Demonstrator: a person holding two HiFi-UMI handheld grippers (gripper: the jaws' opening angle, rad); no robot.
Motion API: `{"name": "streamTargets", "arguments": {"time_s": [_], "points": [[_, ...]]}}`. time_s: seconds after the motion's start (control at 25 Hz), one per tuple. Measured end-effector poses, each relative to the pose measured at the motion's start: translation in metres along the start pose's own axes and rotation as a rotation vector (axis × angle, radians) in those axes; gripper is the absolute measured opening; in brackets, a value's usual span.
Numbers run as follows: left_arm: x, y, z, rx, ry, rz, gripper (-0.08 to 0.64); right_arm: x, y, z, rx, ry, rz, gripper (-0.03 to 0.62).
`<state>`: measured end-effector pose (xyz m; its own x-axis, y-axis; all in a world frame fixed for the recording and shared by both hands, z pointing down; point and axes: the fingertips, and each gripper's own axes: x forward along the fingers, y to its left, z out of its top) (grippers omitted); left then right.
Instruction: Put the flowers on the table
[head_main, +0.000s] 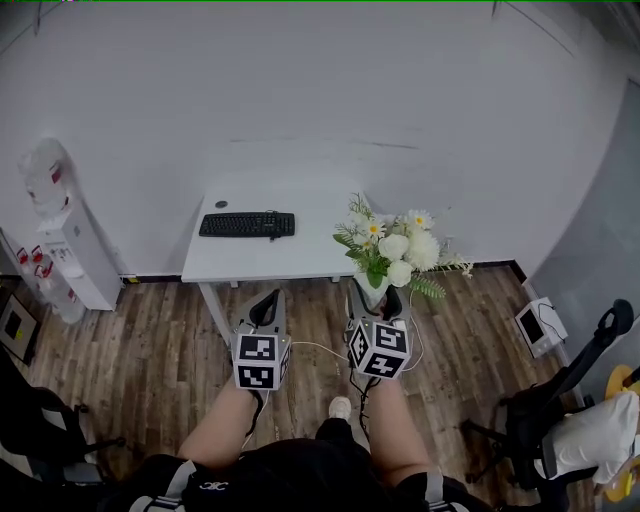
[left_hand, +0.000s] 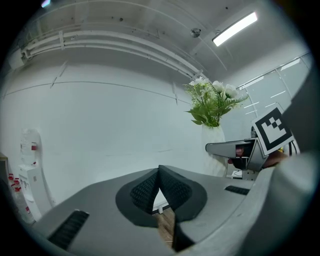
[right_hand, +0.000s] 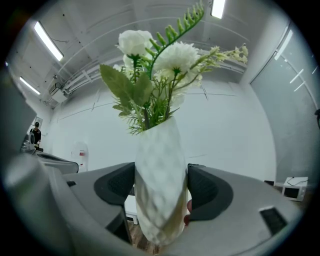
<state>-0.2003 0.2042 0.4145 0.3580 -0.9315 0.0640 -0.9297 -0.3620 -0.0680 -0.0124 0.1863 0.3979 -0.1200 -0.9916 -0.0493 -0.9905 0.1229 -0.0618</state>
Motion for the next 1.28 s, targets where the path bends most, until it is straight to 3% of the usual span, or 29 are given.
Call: {"name": "streamTargets", "arguments": {"time_s": [0.6,0.76,0.96,1.28], "points": [[0.17,-0.004,-0.001,0.005,0.011,0.024,0.003,0.158,-0.074,-0.018,-0.003,0.01,0.046,0.336],[0.241,-0.016,0.013,0.008,0.019,0.031,0.003,0.214,-0.113,-0.008,-0.072,0.003,0.047,0.336],[0.328,-0.029,0.021,0.001,0.047,0.054,0.003,0.288,-0.161,-0.004,-0.06,0.019,0.084,0.336],[0.41,-0.04,0.02,0.001,0.063,0.108,0.003,0.365,-0.207,-0.015,-0.065,0.037,0.137,0.336]]}}
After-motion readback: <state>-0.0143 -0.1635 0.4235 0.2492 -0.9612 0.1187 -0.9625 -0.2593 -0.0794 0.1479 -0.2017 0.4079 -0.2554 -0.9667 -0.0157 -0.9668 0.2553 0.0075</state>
